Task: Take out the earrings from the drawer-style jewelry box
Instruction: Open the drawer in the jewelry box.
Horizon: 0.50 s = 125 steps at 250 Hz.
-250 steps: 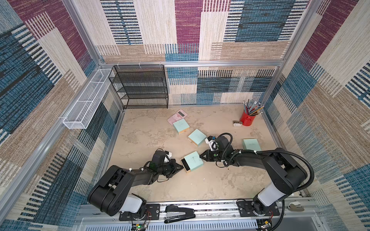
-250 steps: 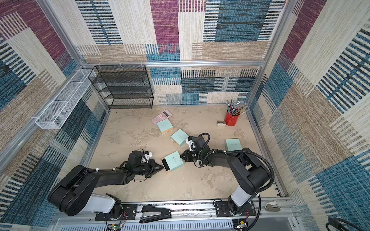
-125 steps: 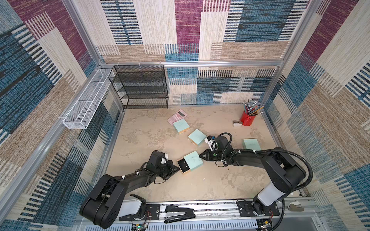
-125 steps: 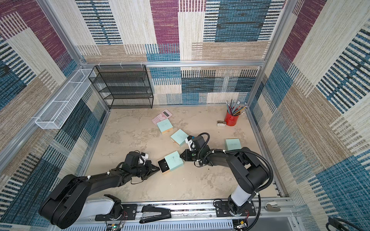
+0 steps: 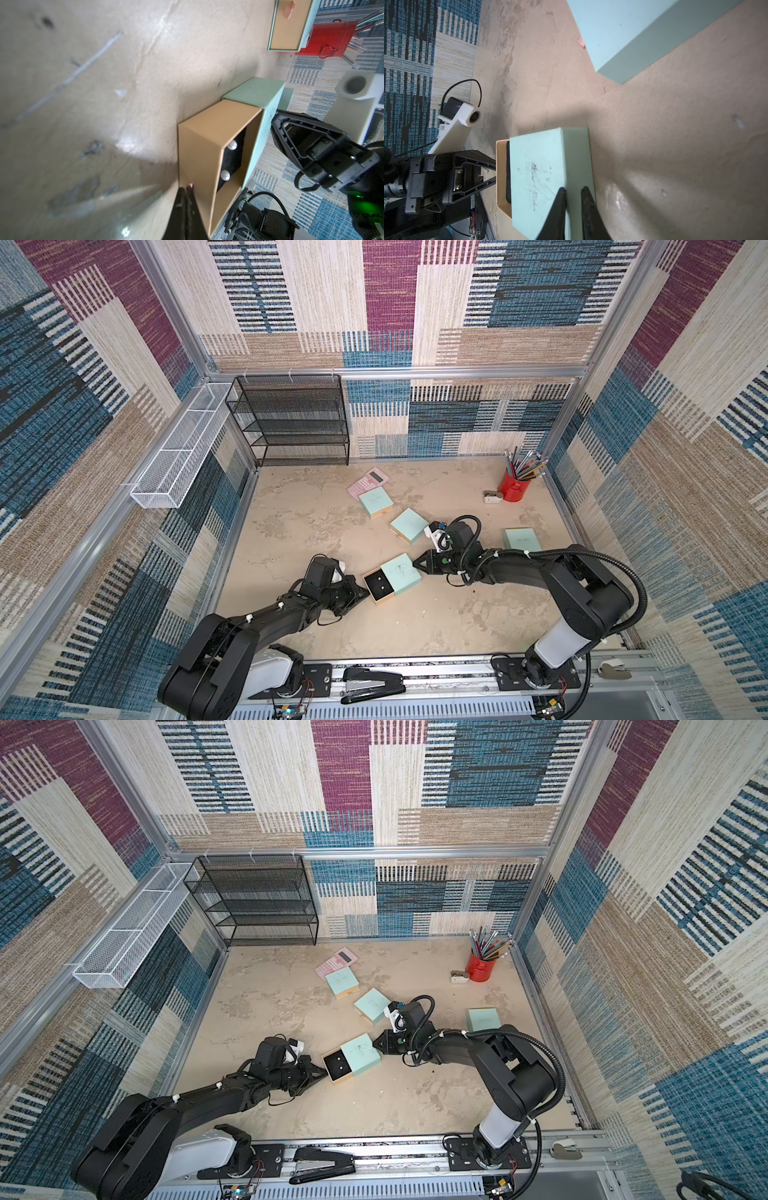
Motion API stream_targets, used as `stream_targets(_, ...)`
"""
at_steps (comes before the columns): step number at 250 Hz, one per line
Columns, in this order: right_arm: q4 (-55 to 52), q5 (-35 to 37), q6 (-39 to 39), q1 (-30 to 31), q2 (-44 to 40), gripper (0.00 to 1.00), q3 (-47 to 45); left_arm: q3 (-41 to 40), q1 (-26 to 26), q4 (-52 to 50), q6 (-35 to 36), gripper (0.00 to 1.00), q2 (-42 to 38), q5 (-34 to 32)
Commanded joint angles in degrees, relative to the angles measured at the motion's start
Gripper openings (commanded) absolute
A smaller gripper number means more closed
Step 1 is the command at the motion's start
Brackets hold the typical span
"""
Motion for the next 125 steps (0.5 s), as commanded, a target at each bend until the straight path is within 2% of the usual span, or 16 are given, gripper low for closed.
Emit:
stream_targets(1, -3.21, 2.64, -0.60, 0.05, -0.21, 0.18, 0.25, 0.29, 0.07, -1.28, 1.87, 0.00, 0.30, 0.01)
stream_targets(12, -3.52, 2.80, -0.65, 0.05, -0.54, 0.19, 0.46, 0.54, 0.10, -1.45, 2.04, 0.00, 0.28, 0.19)
stream_targets(63, -5.68, 3.68, -0.29, 0.05, -3.85, 0.25, 2.23, 1.78, 0.08, -5.64, 3.43, 0.18, -1.95, -0.10)
stream_targets(111, -10.77, 7.22, 0.10, 0.05, -7.18, 0.32, 4.70, 2.48, 0.11, -13.18, 3.78, 0.33, -6.11, -2.55)
stream_targets(125, -11.72, 7.71, 0.08, 0.05, -8.74, 0.34, 5.16, 2.84, 0.07, -16.18, 3.92, 0.35, -7.63, -3.95)
